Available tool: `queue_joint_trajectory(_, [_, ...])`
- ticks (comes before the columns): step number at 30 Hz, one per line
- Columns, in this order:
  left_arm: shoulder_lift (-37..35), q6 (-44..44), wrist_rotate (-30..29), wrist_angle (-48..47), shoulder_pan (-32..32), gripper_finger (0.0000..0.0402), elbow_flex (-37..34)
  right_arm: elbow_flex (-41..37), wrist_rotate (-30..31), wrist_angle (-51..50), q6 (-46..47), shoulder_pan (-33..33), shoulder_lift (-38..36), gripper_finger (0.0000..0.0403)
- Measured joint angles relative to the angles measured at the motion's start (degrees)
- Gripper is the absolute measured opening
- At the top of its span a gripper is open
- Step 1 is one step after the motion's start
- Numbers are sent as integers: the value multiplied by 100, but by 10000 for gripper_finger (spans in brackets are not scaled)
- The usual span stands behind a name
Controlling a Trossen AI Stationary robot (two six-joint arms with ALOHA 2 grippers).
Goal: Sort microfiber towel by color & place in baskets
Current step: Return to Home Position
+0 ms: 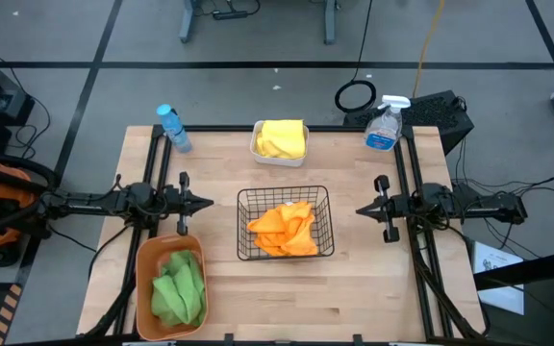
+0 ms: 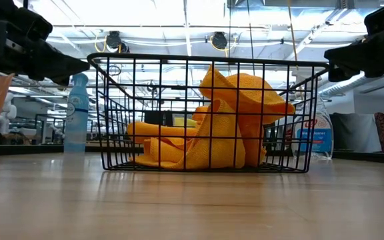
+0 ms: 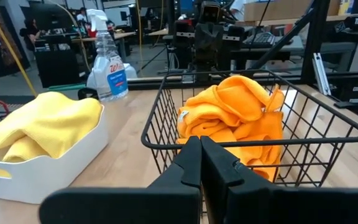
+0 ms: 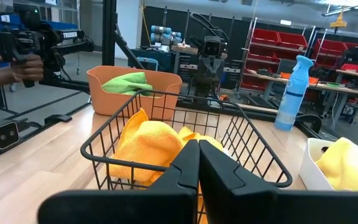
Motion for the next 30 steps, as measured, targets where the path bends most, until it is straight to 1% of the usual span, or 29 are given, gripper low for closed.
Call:
queue_joint_trajectory(6, [0, -2, 113, -21, 0, 0, 0, 0, 2, 0, 1, 0, 0, 0])
queue_joint_trajectory(11, [0, -139, 342, 1, -21, 0, 0, 0, 2, 0, 1, 0, 0, 0])
queue_joint_trajectory(16, [-40, -108, 273, 84, -22, 0, 0, 0, 2, -2, 1, 1, 0, 0])
queue_joint_trajectory(22, [-507, -8, 227, 136, -22, 0, -2, 0, 4, -2, 1, 2, 0, 0])
queue_joint_trajectory(30, [-503, 21, 351, 26, -21, 0, -2, 0, 20, -2, 3, 2, 0, 0])
